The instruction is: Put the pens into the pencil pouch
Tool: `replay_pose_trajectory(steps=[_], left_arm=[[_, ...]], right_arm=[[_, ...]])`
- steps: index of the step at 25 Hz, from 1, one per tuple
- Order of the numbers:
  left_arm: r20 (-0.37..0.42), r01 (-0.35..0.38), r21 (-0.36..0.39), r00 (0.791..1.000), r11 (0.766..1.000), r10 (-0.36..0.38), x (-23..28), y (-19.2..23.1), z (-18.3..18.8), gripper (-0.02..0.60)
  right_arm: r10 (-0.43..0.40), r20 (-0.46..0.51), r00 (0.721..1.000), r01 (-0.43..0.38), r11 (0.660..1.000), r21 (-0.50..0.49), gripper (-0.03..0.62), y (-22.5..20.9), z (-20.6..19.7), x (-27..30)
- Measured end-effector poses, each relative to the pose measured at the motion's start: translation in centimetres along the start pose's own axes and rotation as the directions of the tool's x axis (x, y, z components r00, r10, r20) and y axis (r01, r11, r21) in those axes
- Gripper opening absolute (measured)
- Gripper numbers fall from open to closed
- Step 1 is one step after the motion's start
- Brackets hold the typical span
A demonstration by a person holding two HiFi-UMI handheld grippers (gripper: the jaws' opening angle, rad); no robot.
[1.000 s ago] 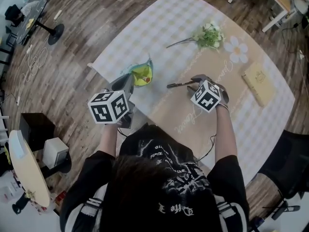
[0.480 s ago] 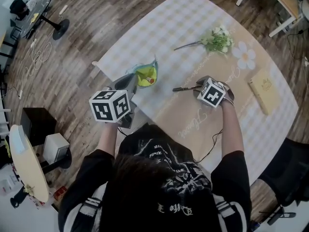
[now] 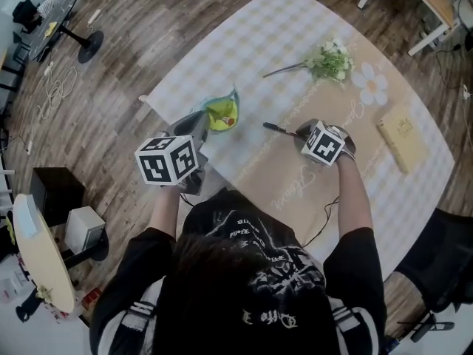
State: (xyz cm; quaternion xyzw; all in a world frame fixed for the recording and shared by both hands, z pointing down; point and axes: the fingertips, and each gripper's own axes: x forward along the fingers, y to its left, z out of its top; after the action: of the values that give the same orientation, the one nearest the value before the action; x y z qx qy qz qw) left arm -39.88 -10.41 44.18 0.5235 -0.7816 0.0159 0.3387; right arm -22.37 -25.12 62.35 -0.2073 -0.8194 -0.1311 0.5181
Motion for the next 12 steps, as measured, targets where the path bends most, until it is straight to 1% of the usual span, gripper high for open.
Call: replay_pose_trajectory(steps=[3, 5, 7, 9, 12], left_arm=[[-0.003, 0.005, 0.002, 1.000, 1.000, -0.005, 0.1, -0.1, -0.1, 0.028], [-0.008, 0.013, 0.006, 1.000, 1.000, -0.013, 0.2, -0.3, -0.2, 0.028], [-0.014, 0.023, 0.010, 1.000, 1.000, -0.023, 0.4, -0.6, -0.4, 0.028], [-0.017, 0.034, 0.012, 0.999, 0.999, -0.034, 0.7, -0.9, -0.5, 0.028], [-0.022, 0.059, 0.026, 0.998, 0.998, -0.058, 1.4, -2.0, -0.8, 0.028]], right_arm=[[-0.018, -0.003, 1.000, 0.018, 1.000, -0.005, 0.046, 0.1, 0.2, -0.1], [-0.048, 0.003, 0.999, 0.048, 0.999, 0.014, 0.046, 0.1, 0.0, -0.6], [-0.089, 0.015, 0.996, 0.088, 0.995, 0.040, 0.046, -0.1, -0.2, -1.5], [-0.136, 0.047, 0.990, 0.133, 0.989, 0.069, 0.046, -0.4, 0.0, -3.0], [-0.216, 0.092, 0.972, 0.205, 0.972, 0.118, 0.046, -0.9, 0.0, -5.6]])
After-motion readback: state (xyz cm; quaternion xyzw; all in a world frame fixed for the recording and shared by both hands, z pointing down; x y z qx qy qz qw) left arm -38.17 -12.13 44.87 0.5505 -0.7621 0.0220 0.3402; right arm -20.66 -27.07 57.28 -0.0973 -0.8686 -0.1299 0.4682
